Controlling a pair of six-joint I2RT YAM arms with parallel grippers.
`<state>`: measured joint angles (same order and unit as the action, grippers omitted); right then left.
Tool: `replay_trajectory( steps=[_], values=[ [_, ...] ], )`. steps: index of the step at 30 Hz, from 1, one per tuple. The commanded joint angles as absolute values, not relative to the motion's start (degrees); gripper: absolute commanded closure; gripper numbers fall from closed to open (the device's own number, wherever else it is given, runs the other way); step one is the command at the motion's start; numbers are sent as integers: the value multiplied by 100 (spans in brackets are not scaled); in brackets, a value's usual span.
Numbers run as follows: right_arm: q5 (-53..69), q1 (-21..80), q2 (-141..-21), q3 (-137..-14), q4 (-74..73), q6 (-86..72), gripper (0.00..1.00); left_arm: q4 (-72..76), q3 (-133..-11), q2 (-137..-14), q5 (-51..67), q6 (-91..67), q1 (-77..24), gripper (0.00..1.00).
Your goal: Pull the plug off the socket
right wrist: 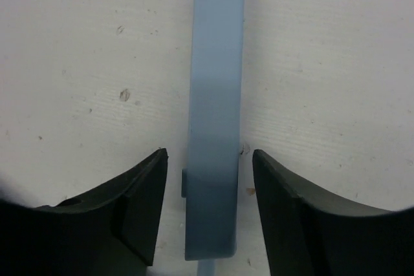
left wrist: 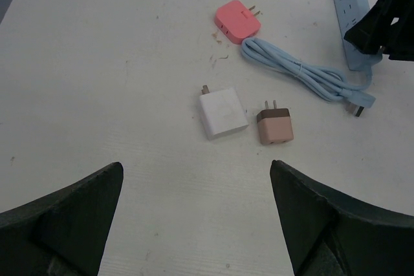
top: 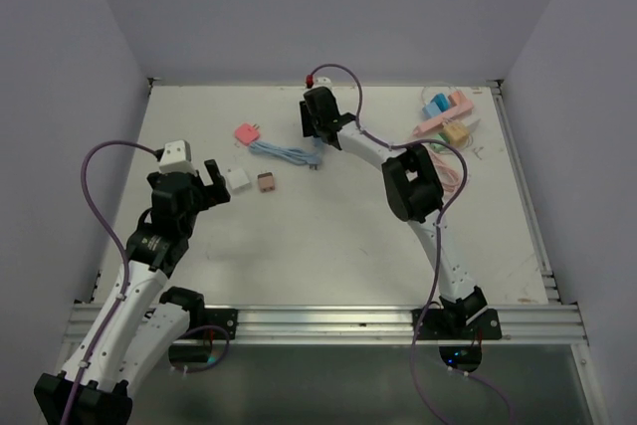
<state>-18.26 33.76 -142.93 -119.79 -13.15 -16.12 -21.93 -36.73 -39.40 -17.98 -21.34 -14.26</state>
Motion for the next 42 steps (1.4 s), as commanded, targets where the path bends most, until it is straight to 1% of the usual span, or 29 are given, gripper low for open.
replay_trajectory(
  steps=[1,3,5,7,11,15,19,25,29,32,35,38,40,41,42],
  values=[
    [-1556,3401,-13888,-11674,-1169,-1099,39,-2065,-3639,-3955,-1802,-1978,-1397,1],
    [-1407,3410,-13633,-11410,-1046,-898,35,-2057,-3647,-3964,-1802,-1986,-1397,1],
    [-1188,3410,-13229,-11066,-950,-739,30,-2057,-3647,-3964,-1784,-1986,-1397,0],
    [-757,3471,-12930,-10864,-914,-379,27,-2057,-3647,-3964,-1784,-1978,-1397,0],
    [-142,3665,-12797,-10810,-949,385,26,-2065,-3648,-3964,-1802,-1986,-1398,0],
    [289,3849,-13121,-11284,-1335,912,26,-2065,-3647,-3964,-1819,-1986,-1397,1],
    [457,3999,-13534,-11979,-1704,1221,27,-2065,-3639,-3981,-1828,-1978,-1397,0],
    [764,4060,-13737,-12190,-1845,1441,28,-2057,-3639,-3999,-1828,-1986,-1397,0],
    [748,4096,-13974,-12427,-2188,1591,30,-2048,-3630,-4025,-1793,-1969,-1397,0],
    [738,4113,-14141,-12524,-2285,1670,35,-2048,-3639,-4025,-1784,-1969,-1397,1],
    [712,4113,-14299,-12586,-2329,1696,43,-2057,-3639,-4043,-1793,-1969,-1397,0],
    [659,4113,-14423,-12612,-2390,1731,46,-2048,-3639,-4043,-1802,-1978,-1397,1],
    [545,4105,-14440,-12569,-2426,1758,58,-2057,-3639,-4052,-1802,-1969,-1397,1],
    [528,4087,-14380,-12525,-2417,1775,68,-2057,-3639,-4060,-1802,-1969,-1397,1],
    [519,4078,-14327,-12350,-2382,1775,74,-2057,-3630,-4061,-1810,-1977,-1397,0]
  ],
)
